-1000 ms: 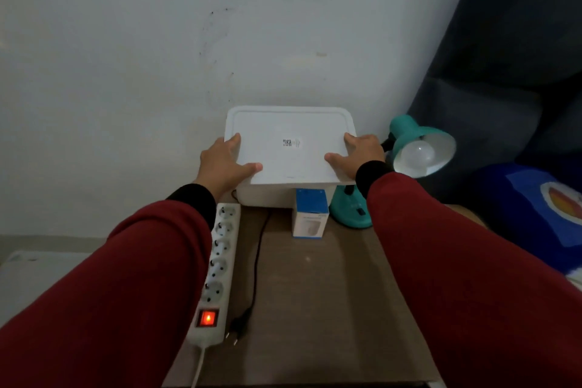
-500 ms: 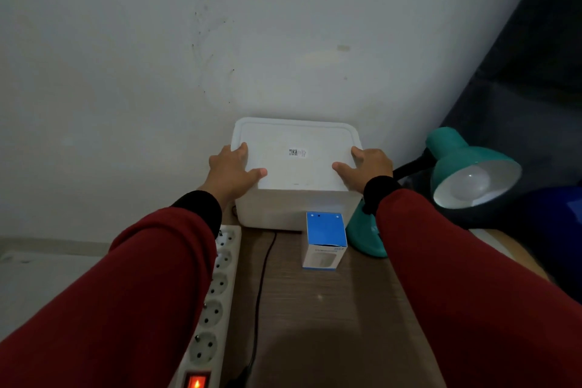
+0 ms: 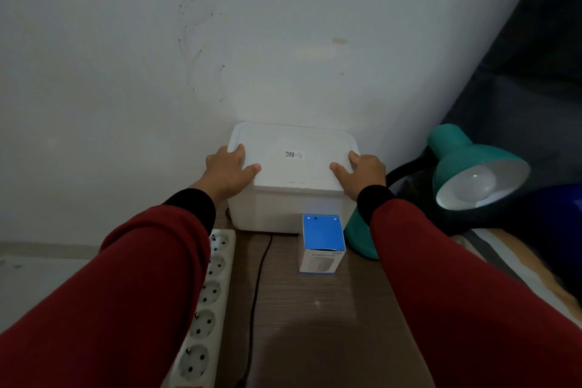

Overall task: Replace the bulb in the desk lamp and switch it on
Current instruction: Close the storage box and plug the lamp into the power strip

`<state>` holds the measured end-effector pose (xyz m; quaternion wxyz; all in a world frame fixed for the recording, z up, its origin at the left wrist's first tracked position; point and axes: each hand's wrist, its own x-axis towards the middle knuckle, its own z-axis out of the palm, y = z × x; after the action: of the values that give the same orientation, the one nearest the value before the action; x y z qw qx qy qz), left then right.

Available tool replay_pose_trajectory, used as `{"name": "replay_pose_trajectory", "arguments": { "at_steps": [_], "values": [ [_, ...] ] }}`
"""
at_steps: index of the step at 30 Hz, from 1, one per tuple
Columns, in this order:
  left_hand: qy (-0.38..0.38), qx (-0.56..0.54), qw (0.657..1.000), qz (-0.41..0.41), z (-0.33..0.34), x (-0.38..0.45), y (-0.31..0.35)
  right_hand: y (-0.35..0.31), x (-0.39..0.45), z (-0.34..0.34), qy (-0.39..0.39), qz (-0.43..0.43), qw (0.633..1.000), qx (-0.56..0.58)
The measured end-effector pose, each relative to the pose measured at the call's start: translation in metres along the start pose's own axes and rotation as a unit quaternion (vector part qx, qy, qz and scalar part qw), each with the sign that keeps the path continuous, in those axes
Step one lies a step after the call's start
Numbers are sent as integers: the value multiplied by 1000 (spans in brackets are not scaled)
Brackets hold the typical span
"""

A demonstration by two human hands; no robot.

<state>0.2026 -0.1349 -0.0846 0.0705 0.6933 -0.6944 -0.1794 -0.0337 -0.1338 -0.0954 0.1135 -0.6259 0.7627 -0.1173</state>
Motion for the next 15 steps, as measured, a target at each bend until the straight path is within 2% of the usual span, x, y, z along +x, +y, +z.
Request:
{"name": "replay_pose_trajectory", "arguments": {
  "at_steps": [4,11,15],
  "values": [
    [-8,0,1000,-1,1,0,-3,-2,1,-3,-29,1,1000,7],
    [-17,78,997,-18,-9,-7,7,-21,-7,-27,-88,-11,989,-115],
    [5,95,995,-24,-23,-22,10,-35,-22,-50,-122,-29,974,-187]
  ]
}}
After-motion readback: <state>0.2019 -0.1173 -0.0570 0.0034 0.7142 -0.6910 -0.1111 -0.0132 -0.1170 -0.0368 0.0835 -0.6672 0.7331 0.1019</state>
